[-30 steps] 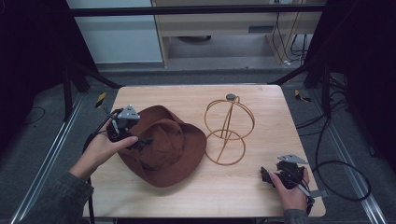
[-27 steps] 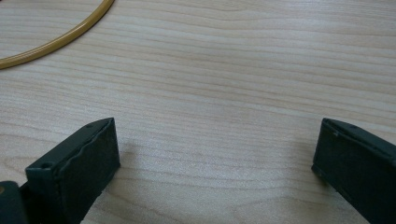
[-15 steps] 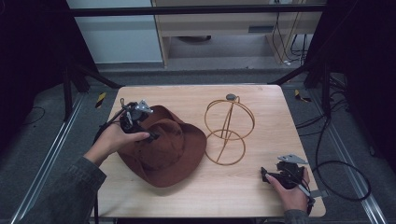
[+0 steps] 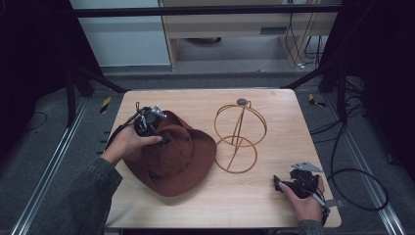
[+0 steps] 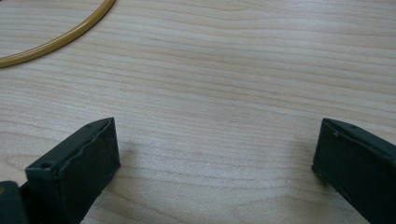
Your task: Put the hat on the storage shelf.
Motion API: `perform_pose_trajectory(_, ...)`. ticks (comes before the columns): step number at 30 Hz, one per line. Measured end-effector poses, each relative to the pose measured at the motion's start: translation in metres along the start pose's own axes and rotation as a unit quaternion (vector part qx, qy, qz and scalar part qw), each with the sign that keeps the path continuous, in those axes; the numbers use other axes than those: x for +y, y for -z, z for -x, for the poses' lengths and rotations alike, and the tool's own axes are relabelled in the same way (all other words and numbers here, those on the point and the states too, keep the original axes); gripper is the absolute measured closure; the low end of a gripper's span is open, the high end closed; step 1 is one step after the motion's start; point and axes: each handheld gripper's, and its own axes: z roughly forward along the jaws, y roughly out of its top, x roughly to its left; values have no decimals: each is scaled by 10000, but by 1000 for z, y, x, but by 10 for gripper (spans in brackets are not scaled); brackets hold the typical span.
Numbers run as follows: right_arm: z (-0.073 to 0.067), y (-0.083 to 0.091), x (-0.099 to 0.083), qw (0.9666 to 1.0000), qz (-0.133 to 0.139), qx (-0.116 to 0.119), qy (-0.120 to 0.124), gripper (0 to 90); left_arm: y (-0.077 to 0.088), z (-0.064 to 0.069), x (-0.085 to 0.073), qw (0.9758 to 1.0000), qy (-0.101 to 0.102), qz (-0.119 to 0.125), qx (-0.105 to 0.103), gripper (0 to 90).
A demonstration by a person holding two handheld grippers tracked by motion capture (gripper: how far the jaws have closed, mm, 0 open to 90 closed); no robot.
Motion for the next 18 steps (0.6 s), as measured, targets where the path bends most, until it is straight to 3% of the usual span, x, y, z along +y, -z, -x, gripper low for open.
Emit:
perform_pose_trajectory(12,0,0,0,10000,-2,-5,2,6,-12,-3,-5,9998,26,-152,-120,476)
perform_pose_trajectory(18,0,0,0,10000,-2,-4,-2,6,-15,-2,-4,9993,-98,-265,-224,705)
